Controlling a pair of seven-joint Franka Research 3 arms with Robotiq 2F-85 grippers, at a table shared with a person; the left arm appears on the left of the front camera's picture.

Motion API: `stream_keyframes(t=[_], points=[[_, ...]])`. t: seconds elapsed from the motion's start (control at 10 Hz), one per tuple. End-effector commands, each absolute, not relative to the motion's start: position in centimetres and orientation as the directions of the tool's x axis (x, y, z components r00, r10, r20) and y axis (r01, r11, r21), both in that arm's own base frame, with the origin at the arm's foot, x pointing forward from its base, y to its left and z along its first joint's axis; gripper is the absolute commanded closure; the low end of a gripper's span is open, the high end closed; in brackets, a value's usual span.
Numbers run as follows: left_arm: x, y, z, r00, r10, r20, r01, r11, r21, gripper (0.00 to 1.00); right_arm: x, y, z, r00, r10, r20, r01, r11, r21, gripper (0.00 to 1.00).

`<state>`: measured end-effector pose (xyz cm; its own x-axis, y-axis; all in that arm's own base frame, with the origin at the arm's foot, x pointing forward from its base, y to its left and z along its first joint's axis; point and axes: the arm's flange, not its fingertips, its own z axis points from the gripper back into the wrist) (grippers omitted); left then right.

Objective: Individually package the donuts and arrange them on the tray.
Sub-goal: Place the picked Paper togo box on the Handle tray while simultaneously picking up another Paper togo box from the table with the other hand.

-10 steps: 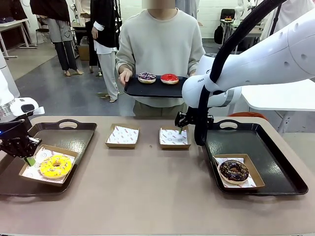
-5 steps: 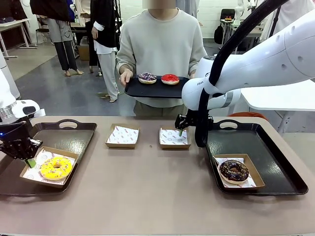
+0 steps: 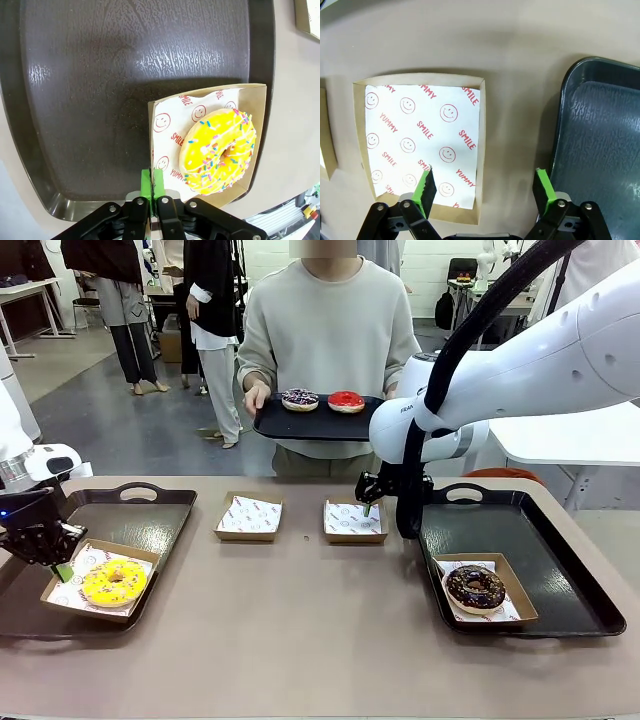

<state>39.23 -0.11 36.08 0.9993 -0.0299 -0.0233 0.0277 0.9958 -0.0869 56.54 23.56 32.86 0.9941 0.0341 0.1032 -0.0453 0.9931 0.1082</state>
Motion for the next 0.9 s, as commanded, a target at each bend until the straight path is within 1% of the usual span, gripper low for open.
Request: stream_keyframes(t=[0.0, 0.1, 0.2, 0.3, 0.4, 0.5, 0.6, 0.7, 0.8], points=[[39.11, -0.34, 35.87, 1.000, -0.021, -0.007, 0.020, 0.995, -0.099, 0.99, 56.87, 23.77, 32.61, 0.992, 0.050, 0.114, -0.061, 0.993, 0.097, 0.00], [39.10, -0.26, 35.90, 1.000, -0.021, 0.000, 0.021, 0.994, -0.110, 0.72, 56.82, 23.80, 32.58, 0.992, 0.057, 0.116, -0.069, 0.993, 0.100, 0.57], [39.08, -0.27, 35.84, 1.000, -0.024, -0.008, 0.022, 0.994, -0.111, 0.44, 56.85, 23.78, 32.56, 0.992, 0.053, 0.112, -0.065, 0.992, 0.105, 0.58], [39.07, -0.31, 35.72, 1.000, -0.026, -0.015, 0.024, 0.994, -0.111, 0.17, 56.82, 23.81, 32.54, 0.993, 0.050, 0.111, -0.062, 0.992, 0.106, 1.00], [39.07, -0.32, 35.57, 0.999, -0.030, -0.020, 0.027, 0.994, -0.110, 0.00, 56.81, 23.84, 32.54, 0.993, 0.046, 0.111, -0.058, 0.993, 0.107, 1.00], [39.03, -0.32, 35.51, 0.999, -0.030, -0.022, 0.027, 0.994, -0.108, 0.00, 56.80, 23.88, 32.56, 0.993, 0.044, 0.111, -0.056, 0.993, 0.107, 1.00], [38.97, -0.29, 35.54, 0.999, -0.030, -0.022, 0.027, 0.994, -0.105, 0.00, 56.79, 23.89, 32.57, 0.993, 0.041, 0.111, -0.053, 0.993, 0.107, 0.85], [38.92, -0.26, 35.61, 0.999, -0.031, -0.020, 0.028, 0.994, -0.103, 0.11, 56.82, 23.89, 32.58, 0.993, 0.039, 0.112, -0.051, 0.993, 0.106, 0.95], [38.84, -0.19, 35.64, 0.999, -0.033, -0.020, 0.031, 0.994, -0.101, 0.03, 56.81, 23.92, 32.61, 0.993, 0.038, 0.112, -0.050, 0.993, 0.106, 1.00]])
